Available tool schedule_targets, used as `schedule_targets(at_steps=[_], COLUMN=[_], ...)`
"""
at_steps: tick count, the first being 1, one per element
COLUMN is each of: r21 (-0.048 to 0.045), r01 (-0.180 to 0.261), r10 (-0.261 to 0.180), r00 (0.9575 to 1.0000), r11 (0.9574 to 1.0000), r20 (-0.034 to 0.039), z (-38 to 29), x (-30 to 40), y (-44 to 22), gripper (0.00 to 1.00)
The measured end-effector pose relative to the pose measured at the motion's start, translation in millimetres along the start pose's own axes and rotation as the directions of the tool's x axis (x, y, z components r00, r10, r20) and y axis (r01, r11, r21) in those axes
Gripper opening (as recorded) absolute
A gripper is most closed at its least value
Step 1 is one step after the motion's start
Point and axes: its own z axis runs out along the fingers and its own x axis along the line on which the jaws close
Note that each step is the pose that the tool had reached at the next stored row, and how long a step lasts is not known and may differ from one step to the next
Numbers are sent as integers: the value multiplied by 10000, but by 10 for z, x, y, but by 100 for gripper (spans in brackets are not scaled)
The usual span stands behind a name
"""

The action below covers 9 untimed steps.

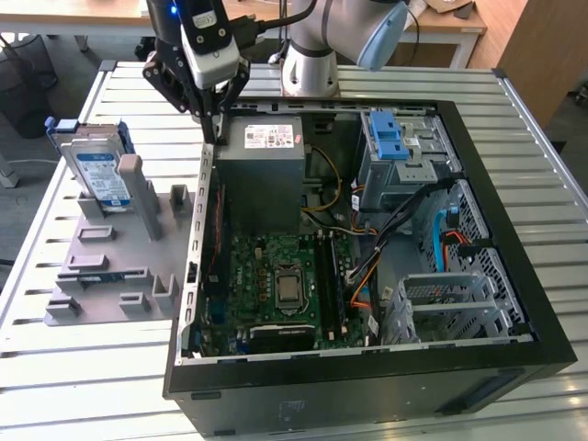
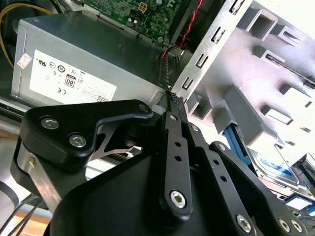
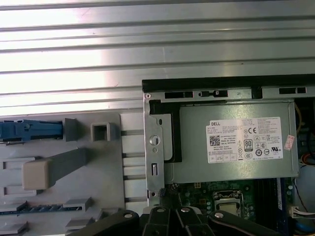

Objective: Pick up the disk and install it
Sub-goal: 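Reach for the disk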

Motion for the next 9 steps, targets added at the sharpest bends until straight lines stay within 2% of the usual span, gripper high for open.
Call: schedule_targets(at_steps=[9], r21=[-1], r01=[0], r10=[0], r00=[10000], r11=[10000], r20=[0], z=[4], x=[18], y=[-2], gripper=[11])
